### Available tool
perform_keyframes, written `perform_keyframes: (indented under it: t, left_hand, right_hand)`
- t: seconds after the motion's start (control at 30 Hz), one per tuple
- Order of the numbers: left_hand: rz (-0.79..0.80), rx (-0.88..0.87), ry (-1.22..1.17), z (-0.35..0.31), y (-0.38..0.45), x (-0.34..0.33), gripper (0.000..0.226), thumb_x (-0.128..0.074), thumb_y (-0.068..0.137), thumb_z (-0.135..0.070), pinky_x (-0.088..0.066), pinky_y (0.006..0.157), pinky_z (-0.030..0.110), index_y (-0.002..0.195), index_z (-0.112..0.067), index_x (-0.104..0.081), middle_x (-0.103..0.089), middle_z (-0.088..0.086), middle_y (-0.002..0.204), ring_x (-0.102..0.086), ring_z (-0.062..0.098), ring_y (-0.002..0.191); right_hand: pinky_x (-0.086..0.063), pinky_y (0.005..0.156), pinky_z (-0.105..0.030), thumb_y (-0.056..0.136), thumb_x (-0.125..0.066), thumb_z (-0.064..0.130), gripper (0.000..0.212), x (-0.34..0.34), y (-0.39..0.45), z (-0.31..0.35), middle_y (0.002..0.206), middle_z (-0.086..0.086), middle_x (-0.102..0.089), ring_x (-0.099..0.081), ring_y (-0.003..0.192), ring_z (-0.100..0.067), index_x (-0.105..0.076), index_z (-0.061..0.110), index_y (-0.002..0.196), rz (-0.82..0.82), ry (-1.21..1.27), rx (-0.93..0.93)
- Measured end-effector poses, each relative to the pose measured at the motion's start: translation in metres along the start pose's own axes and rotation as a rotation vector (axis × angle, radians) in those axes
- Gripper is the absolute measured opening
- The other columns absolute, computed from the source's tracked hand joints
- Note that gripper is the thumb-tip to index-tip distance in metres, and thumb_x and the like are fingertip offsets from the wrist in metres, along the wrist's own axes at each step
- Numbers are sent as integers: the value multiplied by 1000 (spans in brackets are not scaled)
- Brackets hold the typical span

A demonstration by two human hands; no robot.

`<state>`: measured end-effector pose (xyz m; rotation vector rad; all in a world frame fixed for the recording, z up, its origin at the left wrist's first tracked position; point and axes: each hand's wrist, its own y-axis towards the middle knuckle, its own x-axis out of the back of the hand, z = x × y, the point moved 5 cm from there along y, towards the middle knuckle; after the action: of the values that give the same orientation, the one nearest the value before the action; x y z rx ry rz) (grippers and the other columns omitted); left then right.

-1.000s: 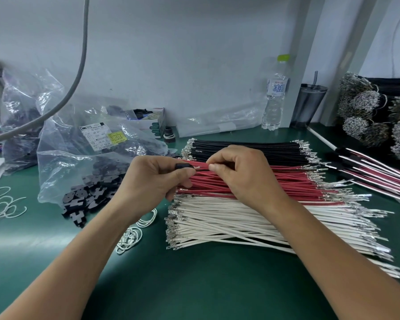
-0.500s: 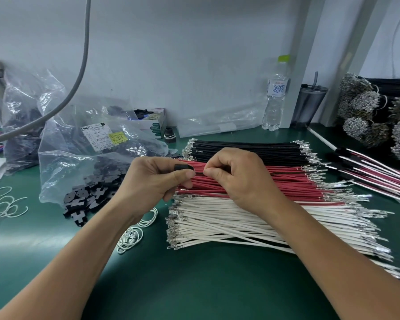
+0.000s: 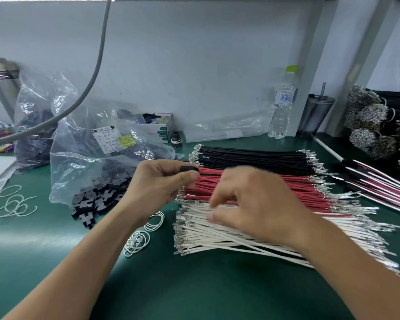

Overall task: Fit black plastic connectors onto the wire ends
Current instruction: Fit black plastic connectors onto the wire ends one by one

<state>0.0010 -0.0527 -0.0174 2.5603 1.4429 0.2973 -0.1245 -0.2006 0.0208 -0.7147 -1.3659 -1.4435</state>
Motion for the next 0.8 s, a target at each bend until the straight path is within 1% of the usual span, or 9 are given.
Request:
perform_keyframes:
  t: [0.03, 0.07, 0.17, 0.2, 0.37, 0.57, 0.63, 0.7, 0.8]
  left_hand:
    - [3, -3, 5, 0, 0, 0, 26, -82, 75, -32, -36, 42, 21, 98, -20, -83, -77, 14, 77, -42, 14, 44]
    - [13, -9, 7, 0, 0, 0, 27, -83, 76, -31, -38, 42, 21, 101, -20, -83, -77, 15, 79, -43, 14, 43]
    - [37, -23, 7, 2, 0, 0, 27, -83, 79, -26, -39, 40, 20, 105, -17, -82, -78, 16, 82, -44, 13, 41]
    - [36, -21, 10, 3, 0, 0, 25, -83, 79, -25, -39, 40, 19, 103, -17, -82, -78, 16, 82, -44, 13, 40]
    - [26, -1, -8, 5, 1, -2, 23, -84, 76, -23, -39, 38, 19, 97, -15, -83, -78, 16, 80, -45, 12, 39]
    - [21, 15, -19, 7, 1, -4, 18, -83, 77, -20, -38, 38, 20, 95, -16, -84, -78, 17, 80, -45, 13, 39]
    - [19, 15, -15, 7, 1, -4, 19, -84, 77, -22, -39, 38, 20, 95, -17, -84, -78, 17, 80, -45, 13, 40]
    - [22, 14, -18, 8, 2, -4, 18, -84, 77, -22, -39, 38, 19, 95, -17, -84, -78, 16, 80, -45, 13, 39]
    - [25, 18, -20, 9, 2, -4, 19, -84, 77, -23, -40, 38, 19, 95, -18, -84, -78, 16, 81, -47, 12, 39]
  right_hand:
    - [-40, 68, -26, 80, -71, 61, 25, -9, -5, 4, 84, 23, -58, -52, 82, 3, -71, 38, 90, 76, 0, -14]
    - [-42, 70, -27, 81, -72, 57, 23, -14, -9, 6, 85, 24, -59, -53, 83, 3, -72, 37, 93, 111, 17, -41]
    - [-49, 81, -28, 88, -71, 40, 5, -17, -10, 3, 88, 25, -63, -57, 86, 3, -74, 36, 90, 96, 65, -95]
    - [-50, 82, -29, 89, -68, 38, 5, -16, -9, 3, 89, 25, -64, -58, 87, 3, -73, 36, 89, 91, 44, -95]
    - [-47, 77, -31, 88, -65, 54, 19, -21, -9, 5, 87, 23, -60, -56, 82, 1, -69, 36, 89, 120, 34, -112]
    - [-38, 66, -21, 81, -70, 57, 21, -23, -13, 5, 83, 24, -59, -54, 76, 6, -67, 38, 88, 157, 50, -138]
    - [-40, 66, -20, 79, -74, 54, 18, -23, -14, 3, 83, 25, -61, -56, 77, 8, -66, 39, 85, 171, 84, -165]
    - [-48, 71, -22, 79, -77, 47, 12, -21, -12, 0, 81, 26, -65, -59, 78, 8, -70, 38, 82, 163, 147, -205]
    - [-52, 75, -26, 81, -74, 38, 3, -16, -7, -5, 79, 31, -66, -60, 80, 10, -73, 38, 79, 147, 168, -232]
